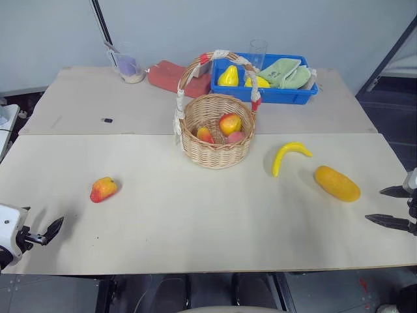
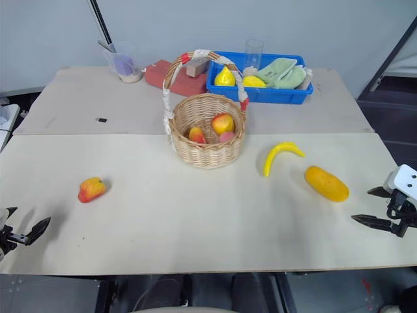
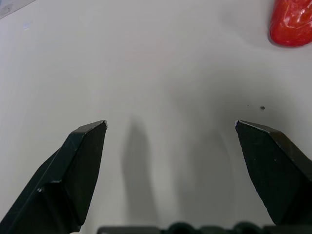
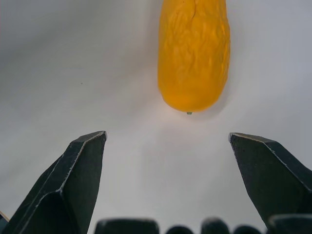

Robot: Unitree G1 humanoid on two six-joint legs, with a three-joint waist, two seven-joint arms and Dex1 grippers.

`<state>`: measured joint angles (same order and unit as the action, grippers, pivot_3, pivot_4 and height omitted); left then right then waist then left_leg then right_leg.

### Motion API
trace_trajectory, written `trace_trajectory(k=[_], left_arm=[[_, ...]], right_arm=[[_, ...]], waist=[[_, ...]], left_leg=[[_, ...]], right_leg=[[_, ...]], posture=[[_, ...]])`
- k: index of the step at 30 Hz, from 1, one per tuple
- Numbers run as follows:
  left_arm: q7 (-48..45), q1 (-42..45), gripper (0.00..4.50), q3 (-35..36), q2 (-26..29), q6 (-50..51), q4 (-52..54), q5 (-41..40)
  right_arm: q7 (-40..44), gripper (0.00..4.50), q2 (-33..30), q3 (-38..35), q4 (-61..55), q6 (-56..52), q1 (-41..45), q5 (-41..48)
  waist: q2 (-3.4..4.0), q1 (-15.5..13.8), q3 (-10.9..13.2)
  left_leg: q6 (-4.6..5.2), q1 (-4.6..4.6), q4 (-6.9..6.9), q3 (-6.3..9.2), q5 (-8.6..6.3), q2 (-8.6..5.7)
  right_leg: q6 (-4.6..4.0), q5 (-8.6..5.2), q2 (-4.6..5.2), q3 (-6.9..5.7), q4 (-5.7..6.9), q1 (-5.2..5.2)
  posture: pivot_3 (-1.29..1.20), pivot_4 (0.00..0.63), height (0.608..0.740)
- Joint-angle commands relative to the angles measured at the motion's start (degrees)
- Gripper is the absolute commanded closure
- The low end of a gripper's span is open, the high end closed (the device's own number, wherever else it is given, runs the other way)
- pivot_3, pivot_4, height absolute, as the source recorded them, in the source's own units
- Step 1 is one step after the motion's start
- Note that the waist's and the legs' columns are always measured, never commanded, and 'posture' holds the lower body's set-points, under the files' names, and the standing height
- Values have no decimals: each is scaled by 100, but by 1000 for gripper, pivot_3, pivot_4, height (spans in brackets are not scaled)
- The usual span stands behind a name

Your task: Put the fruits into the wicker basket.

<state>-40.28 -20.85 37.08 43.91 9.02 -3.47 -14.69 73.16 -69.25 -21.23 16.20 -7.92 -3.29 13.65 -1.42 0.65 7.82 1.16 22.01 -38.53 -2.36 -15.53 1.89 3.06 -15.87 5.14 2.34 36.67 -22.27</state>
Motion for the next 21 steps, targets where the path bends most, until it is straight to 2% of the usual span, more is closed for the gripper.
trace_trajectory(k=[1, 15, 21], left_arm=[[-26, 4, 0, 49, 51, 129, 149, -77], [-395, 157, 0, 390, 49, -296, -4, -451], [-263, 369, 0, 339, -159, 387, 412, -966]], right_arm=[[-13, 36, -19, -141, -98, 34, -6, 29], [9, 36, 127, -315, -333, -184, 141, 403], [66, 36, 207, -201, -1358, -805, 584, 1002]], waist=[[0, -2, 0], [0, 3, 0], [5, 6, 0]], left_leg=[[0, 0, 0, 0, 0, 0], [0, 0, 1, -1, 0, 0], [0, -3, 2, 0, 0, 2]], right_leg=[[0, 0, 0, 0, 0, 0], [0, 0, 0, 0, 0, 0], [0, 0, 1, 2, 3, 0]], posture=[[0, 150, 740], [0, 150, 740], [0, 150, 740]])
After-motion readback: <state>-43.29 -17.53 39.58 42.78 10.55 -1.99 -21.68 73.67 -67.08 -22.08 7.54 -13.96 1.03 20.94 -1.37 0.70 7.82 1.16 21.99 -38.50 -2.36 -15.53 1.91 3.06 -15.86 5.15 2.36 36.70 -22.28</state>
